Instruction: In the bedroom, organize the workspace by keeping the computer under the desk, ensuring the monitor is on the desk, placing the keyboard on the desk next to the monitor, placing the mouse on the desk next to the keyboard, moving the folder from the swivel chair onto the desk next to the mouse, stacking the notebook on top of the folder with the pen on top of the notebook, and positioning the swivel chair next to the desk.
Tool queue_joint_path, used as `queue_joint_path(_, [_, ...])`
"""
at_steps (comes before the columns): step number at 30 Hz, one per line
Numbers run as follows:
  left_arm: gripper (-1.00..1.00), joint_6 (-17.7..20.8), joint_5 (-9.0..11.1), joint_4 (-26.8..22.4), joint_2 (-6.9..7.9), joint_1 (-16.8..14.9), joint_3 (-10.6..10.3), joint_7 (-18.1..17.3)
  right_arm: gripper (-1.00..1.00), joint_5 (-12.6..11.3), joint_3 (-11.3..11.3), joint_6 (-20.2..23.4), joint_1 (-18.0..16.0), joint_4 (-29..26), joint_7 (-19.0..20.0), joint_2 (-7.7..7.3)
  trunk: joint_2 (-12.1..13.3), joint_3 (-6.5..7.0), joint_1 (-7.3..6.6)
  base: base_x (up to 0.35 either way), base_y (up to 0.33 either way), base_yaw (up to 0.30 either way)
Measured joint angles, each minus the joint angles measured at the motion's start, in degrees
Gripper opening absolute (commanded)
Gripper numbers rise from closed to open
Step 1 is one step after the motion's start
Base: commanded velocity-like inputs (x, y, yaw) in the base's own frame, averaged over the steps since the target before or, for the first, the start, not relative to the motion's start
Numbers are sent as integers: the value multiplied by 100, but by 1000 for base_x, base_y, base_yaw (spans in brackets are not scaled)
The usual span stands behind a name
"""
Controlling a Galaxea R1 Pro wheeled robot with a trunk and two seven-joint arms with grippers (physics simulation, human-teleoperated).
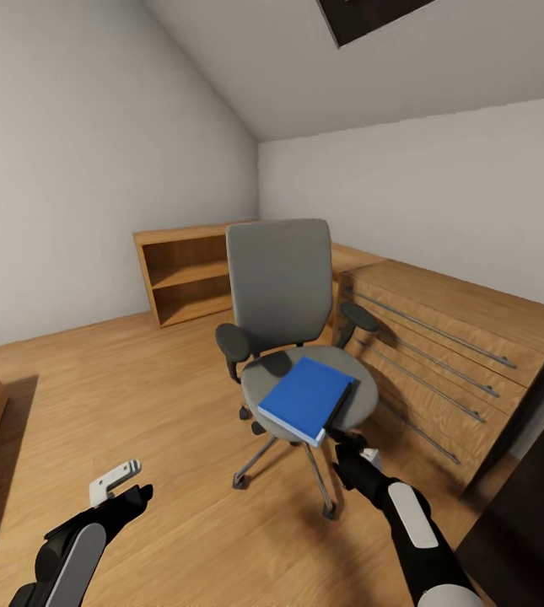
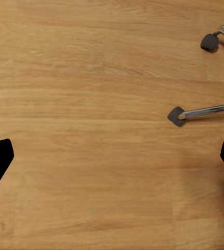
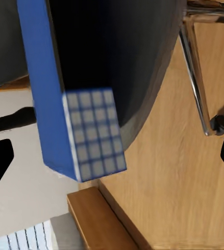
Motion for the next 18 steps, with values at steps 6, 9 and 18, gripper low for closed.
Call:
queue_joint_path(6, [100, 0, 0, 7, 9, 0, 0, -4, 100, -10, 276, 4, 0, -5, 26, -3, 0, 0, 0, 0, 0, 0])
queue_joint_path(9, [100, 0, 0, 18, 14, 0, 0, -4, 100, -11, 296, 7, 0, -7, 28, -8, 0, 0, 0, 0, 0, 0])
queue_joint_path(18, [100, -6, 10, 36, 17, 0, 0, 2, 100, -11, 309, 2, 0, -22, 29, -15, 0, 0, 0, 0, 0, 0])
